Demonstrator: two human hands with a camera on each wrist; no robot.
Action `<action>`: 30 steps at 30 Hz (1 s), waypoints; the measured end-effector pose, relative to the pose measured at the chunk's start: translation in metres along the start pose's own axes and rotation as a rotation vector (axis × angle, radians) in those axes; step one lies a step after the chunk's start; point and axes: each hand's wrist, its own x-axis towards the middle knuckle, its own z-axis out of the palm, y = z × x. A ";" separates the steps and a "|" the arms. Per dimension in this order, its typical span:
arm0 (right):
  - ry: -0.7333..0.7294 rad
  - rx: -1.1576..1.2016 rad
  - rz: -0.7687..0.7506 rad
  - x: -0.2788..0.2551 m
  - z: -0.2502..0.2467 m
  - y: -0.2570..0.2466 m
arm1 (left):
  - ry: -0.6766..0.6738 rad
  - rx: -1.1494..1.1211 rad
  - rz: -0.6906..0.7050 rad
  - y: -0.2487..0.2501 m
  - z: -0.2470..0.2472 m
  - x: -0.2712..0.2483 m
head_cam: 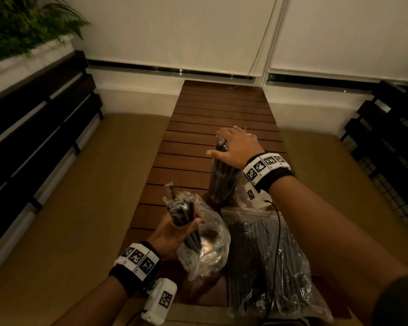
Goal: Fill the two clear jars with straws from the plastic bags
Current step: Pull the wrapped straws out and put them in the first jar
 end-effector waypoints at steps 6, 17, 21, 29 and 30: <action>0.200 0.107 -0.023 0.003 -0.010 -0.005 | -0.006 0.008 0.001 0.000 -0.001 0.000; 0.111 0.071 0.044 -0.001 0.002 -0.009 | -0.011 0.045 0.026 -0.001 -0.003 0.001; 0.437 0.471 -0.090 -0.049 -0.017 -0.037 | -0.018 0.043 0.024 0.001 -0.003 0.001; -0.205 0.868 -0.129 -0.130 0.045 -0.080 | -0.046 0.101 -0.012 0.005 0.001 0.000; -0.214 0.922 -0.096 -0.131 0.054 -0.081 | -0.023 0.075 -0.032 0.005 0.004 0.001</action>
